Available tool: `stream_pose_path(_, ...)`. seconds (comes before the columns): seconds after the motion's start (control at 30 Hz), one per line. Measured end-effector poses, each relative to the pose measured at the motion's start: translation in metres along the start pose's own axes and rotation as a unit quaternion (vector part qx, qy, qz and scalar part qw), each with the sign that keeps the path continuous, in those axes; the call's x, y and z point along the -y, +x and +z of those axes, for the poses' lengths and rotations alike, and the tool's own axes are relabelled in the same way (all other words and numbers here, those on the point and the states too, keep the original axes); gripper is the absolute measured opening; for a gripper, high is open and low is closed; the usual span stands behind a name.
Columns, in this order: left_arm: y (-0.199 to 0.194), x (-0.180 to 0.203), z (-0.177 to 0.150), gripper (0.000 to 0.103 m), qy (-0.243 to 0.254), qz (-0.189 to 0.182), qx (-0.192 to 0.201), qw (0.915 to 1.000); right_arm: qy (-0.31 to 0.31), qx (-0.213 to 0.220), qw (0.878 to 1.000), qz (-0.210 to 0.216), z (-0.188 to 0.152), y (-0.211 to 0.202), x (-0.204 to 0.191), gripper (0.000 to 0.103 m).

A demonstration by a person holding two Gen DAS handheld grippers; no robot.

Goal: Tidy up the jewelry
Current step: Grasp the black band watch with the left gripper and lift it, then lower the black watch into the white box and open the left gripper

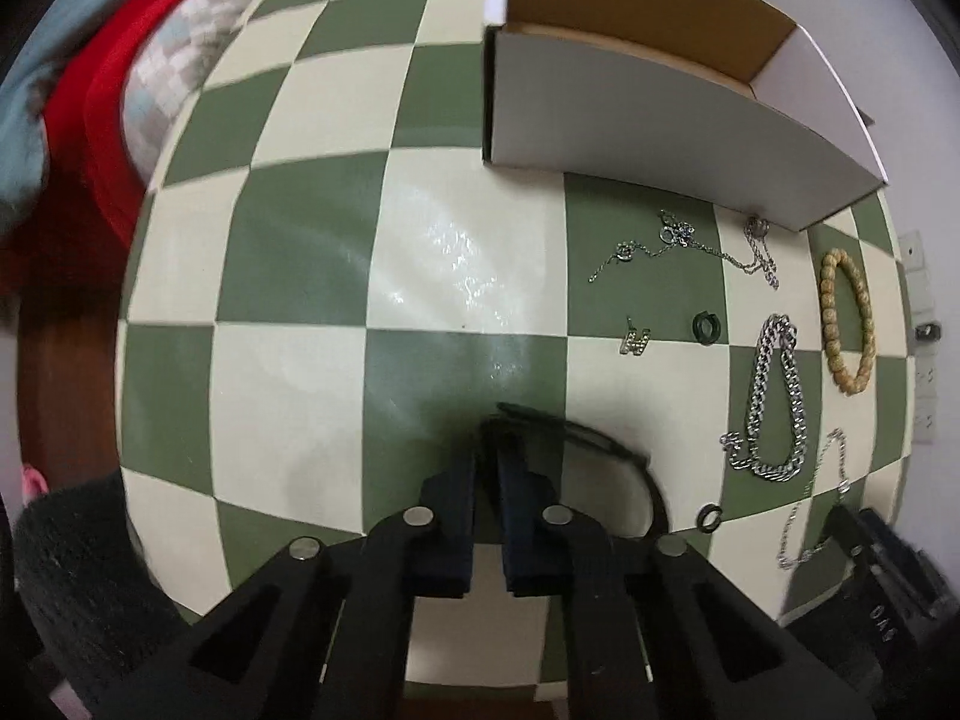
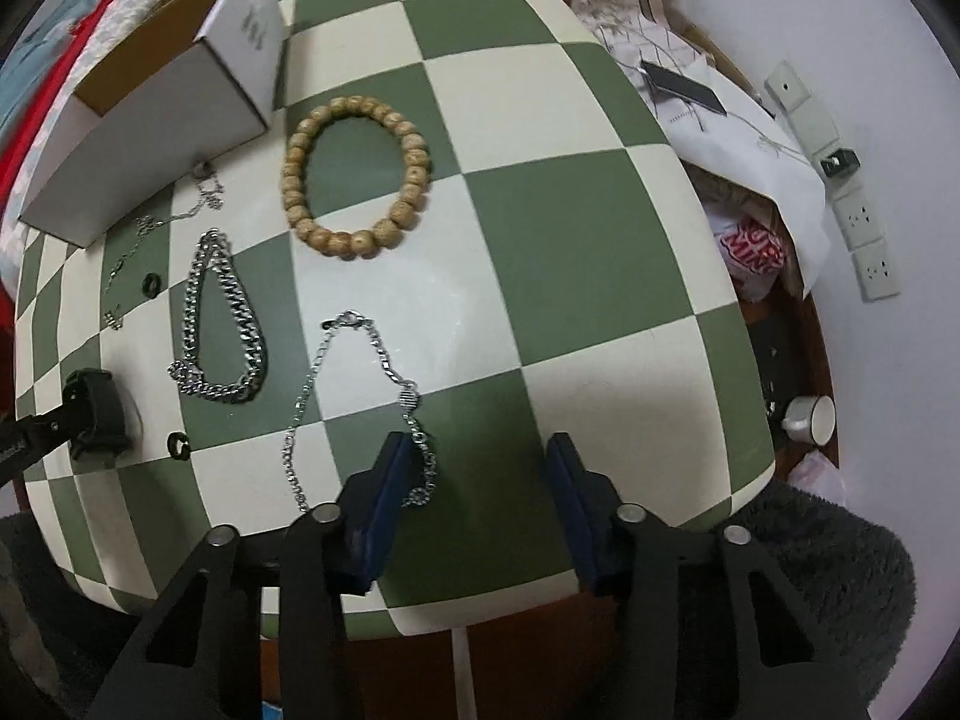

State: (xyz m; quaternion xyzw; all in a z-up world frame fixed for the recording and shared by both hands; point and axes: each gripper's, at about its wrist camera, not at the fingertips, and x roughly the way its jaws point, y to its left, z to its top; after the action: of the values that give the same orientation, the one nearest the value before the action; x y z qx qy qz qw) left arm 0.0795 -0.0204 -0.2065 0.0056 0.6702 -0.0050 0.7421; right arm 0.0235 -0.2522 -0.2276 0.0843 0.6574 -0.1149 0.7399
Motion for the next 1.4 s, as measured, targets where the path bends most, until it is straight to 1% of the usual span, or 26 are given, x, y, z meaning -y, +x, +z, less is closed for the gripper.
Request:
stream_pose_path(0.03, -0.001, 0.003, -0.002, 0.002, 0.007, 0.010, 0.005, 0.9999, -0.005, 0.004, 1.000, 0.001, -0.001, -0.001, -0.002, 0.025)
stream_pose_path(0.1, -0.004, 0.007, -0.005, 0.002, 0.016, 0.022, 0.013, 0.9995, -0.010, 0.006, 1.000, 0.002, -0.003, -0.002, -0.006, 0.005)
stream_pose_path(0.17, -0.011, 0.012, -0.010, 0.001, 0.025, 0.034, 0.026, 0.9988, 0.001, 0.004, 1.000, 0.017, -0.002, -0.005, -0.003, 0.004)
stream_pose_path(0.23, -0.021, 0.017, -0.013, 0.001, 0.029, 0.037, 0.033, 0.9983, 0.024, -0.001, 0.999, 0.047, -0.002, -0.007, 0.005, 0.004)
stream_pose_path(0.33, -0.045, 0.028, -0.016, 0.001, 0.040, 0.042, 0.051, 0.9970, 0.046, 0.012, 0.996, 0.074, -0.001, -0.020, 0.014, 0.004)
stream_pose_path(0.53, -0.086, 0.044, -0.027, 0.001, 0.051, 0.039, 0.087, 0.9941, 0.051, 0.051, 0.993, 0.099, 0.003, -0.057, 0.018, 0.004)
stream_pose_path(0.57, -0.092, 0.040, -0.034, 0.001, 0.051, 0.037, 0.093, 0.9937, 0.050, 0.056, 0.992, 0.101, 0.005, -0.063, 0.018, 0.004)
stream_pose_path(0.6, -0.099, 0.041, -0.034, 0.001, 0.051, 0.035, 0.100, 0.9931, 0.050, 0.061, 0.992, 0.104, 0.008, -0.069, 0.016, 0.004)
stream_pose_path(0.73, -0.125, 0.042, -0.019, 0.001, 0.051, 0.028, 0.132, 0.9895, 0.031, 0.087, 0.990, 0.110, 0.019, -0.098, 0.007, 0.004)
stream_pose_path(0.87, -0.133, 0.029, 0.007, 0.001, 0.052, 0.023, 0.162, 0.9852, 0.016, 0.112, 0.987, 0.113, 0.038, -0.120, -0.002, 0.004)
stream_pose_path(1.07, -0.155, 0.026, 0.036, 0.001, 0.048, 0.023, 0.199, 0.9785, -0.013, 0.149, 0.981, 0.127, 0.063, -0.150, -0.031, 0.004)
stream_pose_path(1.23, -0.166, 0.023, 0.059, 0.001, 0.040, 0.019, 0.214, 0.9758, -0.044, 0.181, 0.974, 0.129, 0.096, -0.170, -0.061, 0.004)
stream_pose_path(1.33, -0.168, 0.019, 0.074, 0.001, 0.032, 0.010, 0.214, 0.9763, -0.057, 0.190, 0.971, 0.132, 0.120, -0.176, -0.078, 0.004)
stream_pose_path(1.4, -0.166, 0.015, 0.085, 0.001, 0.024, 0.003, 0.208, 0.9778, -0.065, 0.188, 0.971, 0.134, 0.135, -0.175, -0.087, 0.004)
